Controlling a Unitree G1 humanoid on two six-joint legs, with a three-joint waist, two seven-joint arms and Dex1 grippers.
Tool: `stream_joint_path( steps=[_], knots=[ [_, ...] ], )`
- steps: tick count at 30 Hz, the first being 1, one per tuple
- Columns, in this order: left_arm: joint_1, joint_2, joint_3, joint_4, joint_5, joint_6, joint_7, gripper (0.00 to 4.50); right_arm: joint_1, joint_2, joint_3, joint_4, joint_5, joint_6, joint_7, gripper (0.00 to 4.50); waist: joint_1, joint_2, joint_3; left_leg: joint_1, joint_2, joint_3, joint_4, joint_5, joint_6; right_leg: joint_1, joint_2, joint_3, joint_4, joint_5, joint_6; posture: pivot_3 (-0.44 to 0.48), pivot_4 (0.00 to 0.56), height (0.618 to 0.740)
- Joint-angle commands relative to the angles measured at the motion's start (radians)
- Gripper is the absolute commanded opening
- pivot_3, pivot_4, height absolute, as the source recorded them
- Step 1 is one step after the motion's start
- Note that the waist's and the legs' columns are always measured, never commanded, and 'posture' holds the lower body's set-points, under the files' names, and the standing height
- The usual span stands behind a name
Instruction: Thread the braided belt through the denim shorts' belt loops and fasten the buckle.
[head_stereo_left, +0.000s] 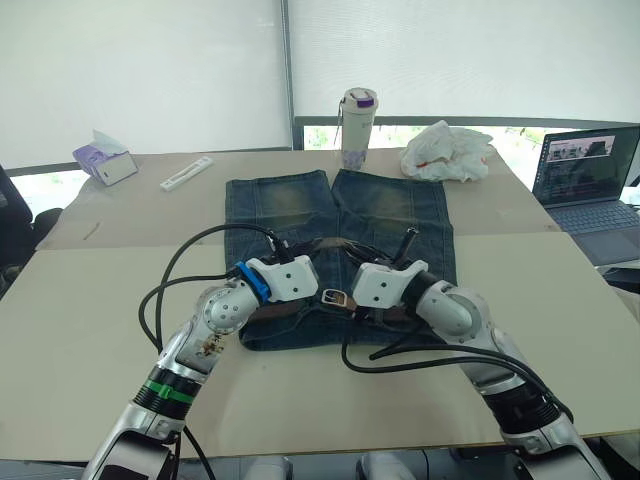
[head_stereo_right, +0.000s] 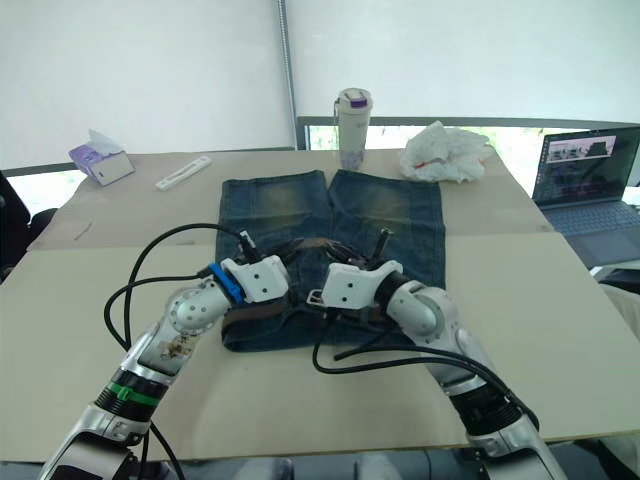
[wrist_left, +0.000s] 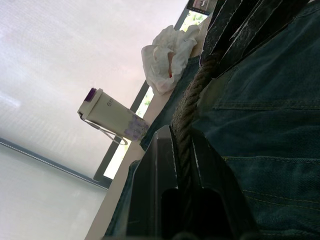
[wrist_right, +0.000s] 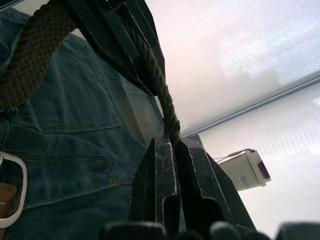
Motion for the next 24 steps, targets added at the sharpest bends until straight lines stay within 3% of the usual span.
stream_joint_path(
  steps=[1,5,8,12,23,24],
  knots=[
    [0.003,0.004,0.009,-0.067,-0.016,-0.005,-0.024,0.06,-0.019,-0.009,0.002,0.006,-0.034,-0.025,-0.022,0.0,-0.001,0.0,0.0,0.0,0.0,0.0,0.0,0.0,0.0,0.0,0.0,0.0,0.0,0.0,0.0,0.0,0.15,0.74],
    [0.018,-0.004,0.013,-0.092,-0.04,0.019,-0.052,0.06,-0.03,-0.009,0.013,0.027,-0.081,-0.05,-0.055,0.0,-0.001,0.0,0.0,0.0,0.0,0.0,0.0,0.0,0.0,0.0,0.0,0.0,0.0,0.0,0.0,0.0,0.15,0.74],
    [0.021,0.002,0.014,-0.108,-0.019,0.029,-0.054,1.15,-0.035,-0.008,0.018,0.034,-0.105,-0.059,-0.068,0.0,0.0,0.0,0.0,0.0,0.0,0.0,0.0,0.0,0.0,0.0,0.0,0.0,0.0,0.0,0.0,0.0,0.15,0.74],
    [0.017,0.008,0.012,-0.117,0.022,0.044,-0.048,3.01,-0.043,-0.006,0.014,0.044,-0.122,-0.059,-0.079,0.0,0.0,0.0,0.0,0.0,0.0,0.0,0.0,0.0,0.0,0.0,0.0,0.0,0.0,0.0,0.0,0.0,0.15,0.74],
    [0.028,-0.005,0.015,-0.118,0.049,0.104,-0.05,3.01,-0.036,0.003,0.015,0.036,-0.115,-0.066,-0.085,0.0,-0.001,0.0,0.0,0.0,0.0,0.0,0.0,0.0,0.0,0.0,0.0,0.0,0.0,0.0,0.0,0.0,0.15,0.74],
    [0.03,-0.007,0.016,-0.118,0.048,0.103,-0.046,2.78,-0.035,0.004,0.016,0.036,-0.111,-0.067,-0.085,0.0,-0.001,0.0,0.0,0.0,0.0,0.0,0.0,0.0,0.0,0.0,0.0,0.0,0.0,0.0,0.0,0.0,0.15,0.74]
  ],
)
